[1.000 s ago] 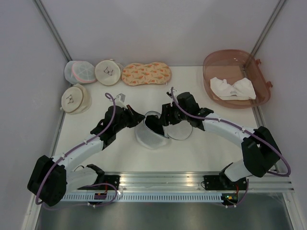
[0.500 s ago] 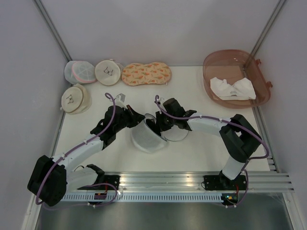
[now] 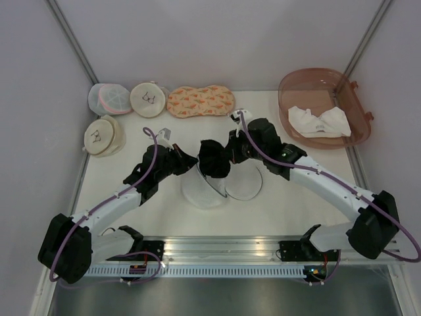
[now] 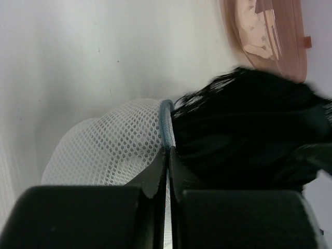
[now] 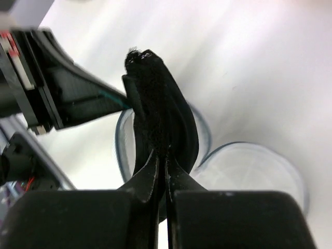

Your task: Unzip the laundry bag and remove the bra

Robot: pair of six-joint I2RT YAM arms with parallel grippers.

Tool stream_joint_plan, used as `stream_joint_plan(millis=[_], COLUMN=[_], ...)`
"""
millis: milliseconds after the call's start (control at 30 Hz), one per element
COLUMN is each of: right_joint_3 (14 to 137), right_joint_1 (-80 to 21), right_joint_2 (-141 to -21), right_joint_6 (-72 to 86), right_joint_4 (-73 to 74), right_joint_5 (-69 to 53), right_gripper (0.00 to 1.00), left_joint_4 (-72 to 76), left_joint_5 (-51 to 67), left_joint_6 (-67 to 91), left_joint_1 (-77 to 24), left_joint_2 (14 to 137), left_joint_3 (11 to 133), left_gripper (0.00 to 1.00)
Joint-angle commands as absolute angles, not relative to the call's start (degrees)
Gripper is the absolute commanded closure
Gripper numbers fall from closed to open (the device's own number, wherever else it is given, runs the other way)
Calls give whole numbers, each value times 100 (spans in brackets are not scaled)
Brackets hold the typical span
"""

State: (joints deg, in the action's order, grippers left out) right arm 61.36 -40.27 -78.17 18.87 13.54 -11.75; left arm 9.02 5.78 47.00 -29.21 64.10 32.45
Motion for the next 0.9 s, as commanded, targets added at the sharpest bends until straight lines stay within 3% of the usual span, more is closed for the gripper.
stream_joint_plan(millis=[0,200,333,867], right_joint_3=[6547,6873,7127,8077], right_joint_1=[-3973,-3701,-3104,-177], right_joint_2=[-7506,-7497,-7471,-8840], right_joint_6=[1661,2056,2250,2943], right_joint_4=[1940,2206,1960,941], right_joint_5=[-100,2605,3549,4078], right_gripper=[100,100,100,100], left_joint_4=[993,967,949,897], left_joint_5=[694,703,721,791], left_joint_6=[4597,4588,4588,4588], left_joint_1=[-2883,-2848,-2830,-2690], left_joint_2=[6346,6293,6214,6003], left_joint_3=[3191,3138,3068,2918], left_gripper=[98,98,98,98])
